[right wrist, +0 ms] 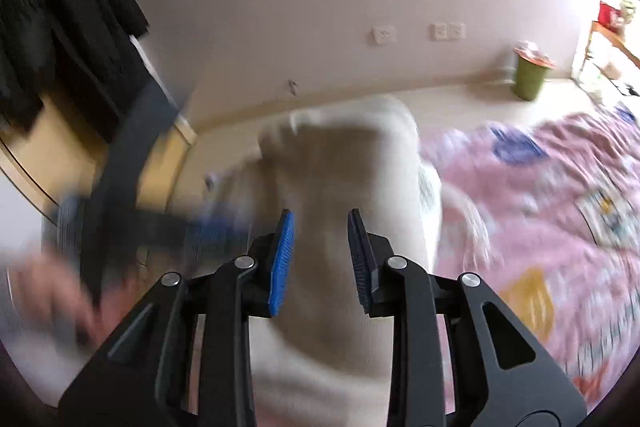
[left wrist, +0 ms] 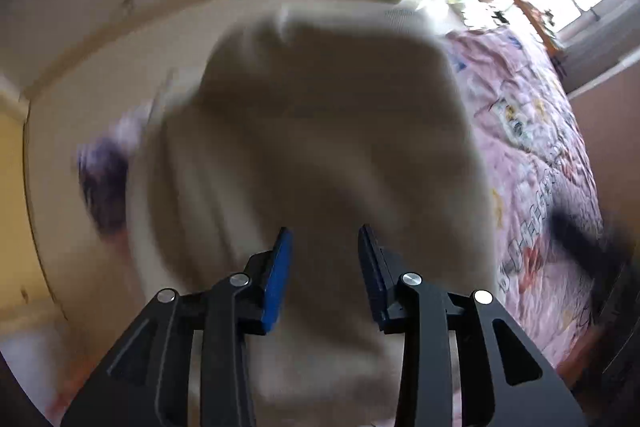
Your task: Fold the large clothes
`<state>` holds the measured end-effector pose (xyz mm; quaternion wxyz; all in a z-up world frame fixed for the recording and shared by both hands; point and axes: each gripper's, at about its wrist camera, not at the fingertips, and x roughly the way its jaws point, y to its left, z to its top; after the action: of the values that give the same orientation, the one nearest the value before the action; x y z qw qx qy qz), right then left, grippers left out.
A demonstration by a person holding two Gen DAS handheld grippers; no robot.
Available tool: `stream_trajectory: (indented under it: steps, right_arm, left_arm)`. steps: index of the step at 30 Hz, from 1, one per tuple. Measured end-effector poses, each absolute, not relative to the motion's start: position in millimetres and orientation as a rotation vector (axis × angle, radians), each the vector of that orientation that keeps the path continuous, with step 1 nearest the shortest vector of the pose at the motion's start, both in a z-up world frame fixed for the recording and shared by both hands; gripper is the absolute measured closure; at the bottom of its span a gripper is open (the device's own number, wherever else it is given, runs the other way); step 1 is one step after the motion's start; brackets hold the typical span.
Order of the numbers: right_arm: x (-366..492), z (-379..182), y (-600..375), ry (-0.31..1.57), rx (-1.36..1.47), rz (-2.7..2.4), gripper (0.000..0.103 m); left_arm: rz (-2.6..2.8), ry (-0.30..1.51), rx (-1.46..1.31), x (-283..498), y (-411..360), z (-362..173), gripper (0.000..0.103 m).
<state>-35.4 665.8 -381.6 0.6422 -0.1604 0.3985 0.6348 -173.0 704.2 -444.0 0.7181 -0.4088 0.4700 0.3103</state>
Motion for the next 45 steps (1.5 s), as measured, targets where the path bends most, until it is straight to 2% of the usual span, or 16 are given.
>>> stream_trajectory:
  steps: [3,6,7,8,9,12,15,20,24,29,32,36,42,43,45]
  right_arm:
    - [-16,-393,726,0.999,-0.394,1.514,0.076]
    - [3,-432,780,1.089,-0.521,1.460,0.079]
    - [7,-446,792,1.098,-0.572,1.444,0.088]
    - [7,-454,798,1.084,-0.623,1.414,0.103]
    - [10,-463,805,1.068,-0.682,1.370,0.103]
    - [28,-484,812,1.199,-0.630,1.333,0.103]
    - [21,-489,808,1.140,-0.673,1.327,0.103]
    - [12,-444,747,1.093,-0.427,1.364,0.100]
    - [-35,-426,651,1.098,-0.390,1.369,0.100]
    - [-85,-461,569,1.163,-0.503,1.230,0.100]
    - [-85,-482,558,1.181,-0.506,1.184,0.100]
    - [-108,-485,557,1.084,-0.582,1.170,0.100]
    - [-88,-444,561,1.093,-0.494,1.126,0.100]
    - [-86,-430,558,1.065,-0.482,1.129,0.100]
    - [-85,-396,550,1.020,-0.439,1.148,0.099]
  left_arm:
    - [0.758,1.061,-0.994,-191,679,-471,0.070]
    - [0.846,1.032,-1.004,-201,667,-477,0.070]
    - [0.881,1.017,-1.006,-204,665,-478,0.069]
    - [0.934,0.998,-1.017,-211,661,-481,0.069]
    - [0.954,0.988,-1.028,-215,659,-483,0.069]
    - [0.973,0.979,-1.012,-224,651,-488,0.069]
    - [0.965,1.000,-0.962,-223,645,-488,0.069]
    - [0.950,0.969,-1.013,-237,650,-460,0.070]
    - [0.985,0.963,-0.925,-241,663,-439,0.056]
    - [0.969,1.079,-1.004,-244,654,-482,0.057]
    - [0.975,1.112,-0.995,-243,639,-501,0.052]
    - [1.020,1.121,-0.960,-244,631,-508,0.049]
    - [0.988,1.086,-0.921,-249,627,-458,0.050]
    - [0.967,1.073,-0.899,-249,623,-437,0.048]
    - [0.943,1.051,-0.857,-249,613,-399,0.020]
